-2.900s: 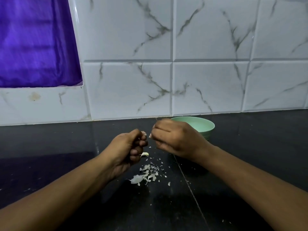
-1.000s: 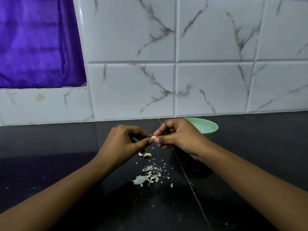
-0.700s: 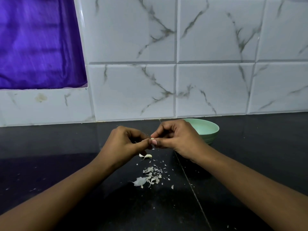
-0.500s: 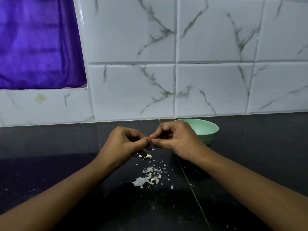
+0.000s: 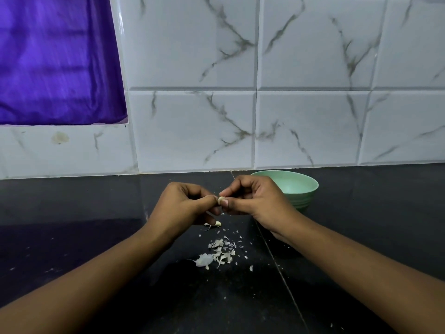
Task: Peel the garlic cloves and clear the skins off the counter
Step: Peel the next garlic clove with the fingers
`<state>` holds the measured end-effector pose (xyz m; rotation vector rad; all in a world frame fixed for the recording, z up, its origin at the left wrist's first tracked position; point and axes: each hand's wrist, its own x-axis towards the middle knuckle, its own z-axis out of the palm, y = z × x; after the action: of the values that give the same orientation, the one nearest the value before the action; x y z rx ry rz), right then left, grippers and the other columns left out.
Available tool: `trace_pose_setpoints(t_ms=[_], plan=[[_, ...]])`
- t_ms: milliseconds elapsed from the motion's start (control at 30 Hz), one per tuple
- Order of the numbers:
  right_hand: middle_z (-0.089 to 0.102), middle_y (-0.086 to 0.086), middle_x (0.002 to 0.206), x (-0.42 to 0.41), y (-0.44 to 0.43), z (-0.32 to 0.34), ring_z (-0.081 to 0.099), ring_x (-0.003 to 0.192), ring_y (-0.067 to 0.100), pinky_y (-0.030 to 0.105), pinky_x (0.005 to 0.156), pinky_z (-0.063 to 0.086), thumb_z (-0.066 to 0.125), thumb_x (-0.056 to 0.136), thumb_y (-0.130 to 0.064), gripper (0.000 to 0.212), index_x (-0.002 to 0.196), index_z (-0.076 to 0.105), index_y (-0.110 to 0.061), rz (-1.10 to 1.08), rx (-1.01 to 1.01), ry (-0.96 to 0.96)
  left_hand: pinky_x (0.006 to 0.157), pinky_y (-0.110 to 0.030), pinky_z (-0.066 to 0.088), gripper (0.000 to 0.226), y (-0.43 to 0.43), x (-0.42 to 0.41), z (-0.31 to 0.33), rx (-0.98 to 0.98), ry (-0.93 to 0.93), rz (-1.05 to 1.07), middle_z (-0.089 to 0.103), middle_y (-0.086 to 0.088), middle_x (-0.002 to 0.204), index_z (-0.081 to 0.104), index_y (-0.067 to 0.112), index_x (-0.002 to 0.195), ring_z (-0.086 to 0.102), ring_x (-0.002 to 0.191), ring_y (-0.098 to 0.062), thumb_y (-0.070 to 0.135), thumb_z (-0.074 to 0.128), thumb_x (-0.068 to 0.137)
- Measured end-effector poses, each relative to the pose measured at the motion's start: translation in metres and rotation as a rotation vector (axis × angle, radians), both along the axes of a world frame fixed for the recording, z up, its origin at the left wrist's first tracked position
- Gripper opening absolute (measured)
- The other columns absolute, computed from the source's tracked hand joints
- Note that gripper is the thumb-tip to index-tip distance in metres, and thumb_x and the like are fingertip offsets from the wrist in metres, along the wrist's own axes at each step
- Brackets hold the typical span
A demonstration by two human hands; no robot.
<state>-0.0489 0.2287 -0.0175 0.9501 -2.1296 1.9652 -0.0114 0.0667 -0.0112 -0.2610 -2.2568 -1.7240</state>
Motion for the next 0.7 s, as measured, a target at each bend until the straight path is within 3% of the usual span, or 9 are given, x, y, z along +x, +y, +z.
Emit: trace_pose_setpoints(t_ms=[133,200,300,467,700], plan=[[0.07,0.006,0.074,-0.0014,0.0013,0.0001,0.065,0.074,0.025,0.047,0.079,0.057,0.076,0.074,-0.001,0.024,0.066,0.07,-0.023,-0.062,0.065,0.116,0.054,-0.025,0.055,0.02,0.0027,0.0018,0.001,0.081,-0.06,-0.02,0.072,-0.01,0.07,0.07,0.005,0.068,0.065,0.05,-0.02,0.01,0.064,0.086],[0.072,0.006,0.076,-0.0013,0.0018,-0.0006,0.068,0.076,0.031,0.052,0.08,0.056,0.077,0.074,-0.004,0.025,0.067,0.07,-0.027,-0.089,0.098,0.166,0.053,-0.024,0.055,0.019,0.0026,0.0014,0.0015,0.101,-0.074,-0.034,0.072,-0.01,0.07,0.07,0.005,0.067,0.065,0.05,-0.019,0.01,0.066,0.085],[0.072,0.011,0.078,0.0002,0.0011,0.0,0.069,0.08,0.035,0.05,0.079,0.056,0.078,0.074,-0.008,0.023,0.065,0.069,-0.027,-0.11,0.096,0.187,0.053,-0.024,0.056,0.016,0.0022,0.0022,0.0017,0.129,-0.085,-0.045,0.072,-0.011,0.071,0.07,0.004,0.07,0.065,0.051,-0.019,0.007,0.066,0.085],[0.072,0.008,0.074,0.0034,-0.0001,0.0001,0.069,0.071,0.021,0.039,0.073,0.058,0.079,0.073,-0.008,0.02,0.066,0.066,-0.023,-0.123,0.107,0.204,0.054,-0.027,0.055,0.019,0.0037,0.0024,0.002,0.107,-0.055,-0.028,0.071,-0.013,0.07,0.069,0.004,0.067,0.065,0.052,-0.022,0.002,0.064,0.085],[0.072,0.011,0.075,-0.0004,-0.0002,-0.0013,0.069,0.073,0.023,0.035,0.073,0.058,0.077,0.073,-0.001,0.02,0.067,0.066,-0.017,-0.095,0.026,0.113,0.055,-0.029,0.056,0.015,0.0039,0.0032,0.0003,0.103,0.008,-0.031,0.071,-0.013,0.069,0.07,0.005,0.067,0.065,0.053,-0.025,0.002,0.067,0.082]])
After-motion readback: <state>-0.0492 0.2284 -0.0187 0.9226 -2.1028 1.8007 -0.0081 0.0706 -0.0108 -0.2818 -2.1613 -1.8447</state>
